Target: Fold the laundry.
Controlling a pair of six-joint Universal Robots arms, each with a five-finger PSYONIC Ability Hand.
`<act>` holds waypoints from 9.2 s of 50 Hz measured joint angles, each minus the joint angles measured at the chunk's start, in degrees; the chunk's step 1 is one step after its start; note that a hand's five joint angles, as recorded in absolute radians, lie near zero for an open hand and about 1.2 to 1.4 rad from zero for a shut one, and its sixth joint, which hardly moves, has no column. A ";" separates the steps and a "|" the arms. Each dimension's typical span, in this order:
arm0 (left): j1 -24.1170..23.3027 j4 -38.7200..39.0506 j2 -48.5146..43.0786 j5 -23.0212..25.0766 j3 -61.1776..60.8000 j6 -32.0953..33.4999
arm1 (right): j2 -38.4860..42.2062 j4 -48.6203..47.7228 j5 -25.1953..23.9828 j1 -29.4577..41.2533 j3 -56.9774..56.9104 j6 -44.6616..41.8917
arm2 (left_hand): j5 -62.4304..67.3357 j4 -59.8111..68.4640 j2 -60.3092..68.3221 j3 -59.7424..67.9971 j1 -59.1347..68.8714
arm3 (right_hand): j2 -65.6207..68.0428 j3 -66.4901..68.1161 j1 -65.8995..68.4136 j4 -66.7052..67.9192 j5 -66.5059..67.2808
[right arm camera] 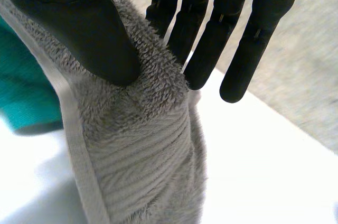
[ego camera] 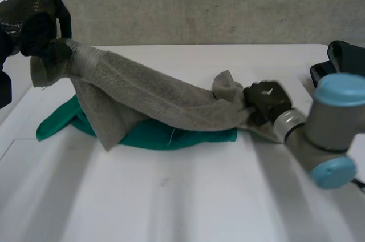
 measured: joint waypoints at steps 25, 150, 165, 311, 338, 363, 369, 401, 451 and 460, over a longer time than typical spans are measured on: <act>5.72 10.89 -18.65 2.21 -3.66 11.57 | -6.89 36.13 -4.27 -11.34 -17.24 -30.04 | 0.00 0.05 0.15 0.00 0.00 | 0.00 0.27 0.00 0.16 1.04; 18.52 24.67 -38.25 6.82 19.66 10.60 | -1.85 1.15 -4.75 -11.32 9.99 -18.83 | -45.67 -49.11 -49.32 -48.98 -51.10 | 0.41 0.36 0.00 0.22 2.59; 18.54 28.54 -44.48 20.08 1.21 18.05 | -1.55 1.05 -4.76 -11.37 10.14 -20.39 | -52.80 -55.94 -55.40 -55.44 -52.77 | 0.41 0.35 0.00 0.22 2.59; 7.35 37.83 -44.84 17.41 -8.79 22.26 | -2.59 2.98 -2.69 -10.32 11.23 -23.16 | -18.21 -20.35 -19.38 -20.11 -16.02 | 0.42 0.35 0.00 0.22 2.60; 10.95 9.84 -13.48 16.62 -18.89 26.15 | -16.94 34.72 -2.87 -16.30 4.66 -36.10 | -1.04 -0.02 -0.23 -0.30 -1.66 | 0.42 0.36 0.00 0.22 2.60; 5.00 22.76 -30.59 3.94 13.46 17.92 | 0.56 18.93 3.37 -11.20 -28.74 -28.09 | -1.03 0.00 0.08 -0.30 -1.66 | 0.42 0.36 0.00 0.23 3.17; 4.80 41.41 -28.30 1.86 17.53 5.99 | -1.13 -4.62 0.09 -11.18 -32.55 -19.39 | -0.43 0.00 0.08 -0.30 -1.66 | 0.42 0.36 0.00 0.23 3.17; 5.69 39.26 -35.60 5.46 -11.02 11.92 | 15.79 15.85 -7.27 -12.35 -21.18 -14.15 | 0.99 0.01 0.15 -0.01 -1.66 | -19.62 -19.59 -15.26 -20.10 -18.60; 9.26 34.64 -26.36 6.70 -18.58 10.78 | 10.64 13.39 -8.51 -15.69 -11.28 -19.70 | 0.99 0.02 0.15 -0.01 -1.66 | 0.21 0.23 0.16 0.05 0.64; 13.50 13.74 -15.69 7.48 -26.40 24.34 | -1.77 31.91 -5.55 -20.43 -4.03 -32.69 | 0.99 0.09 0.15 -0.01 -1.65 | 0.21 0.24 0.16 0.06 0.98</act>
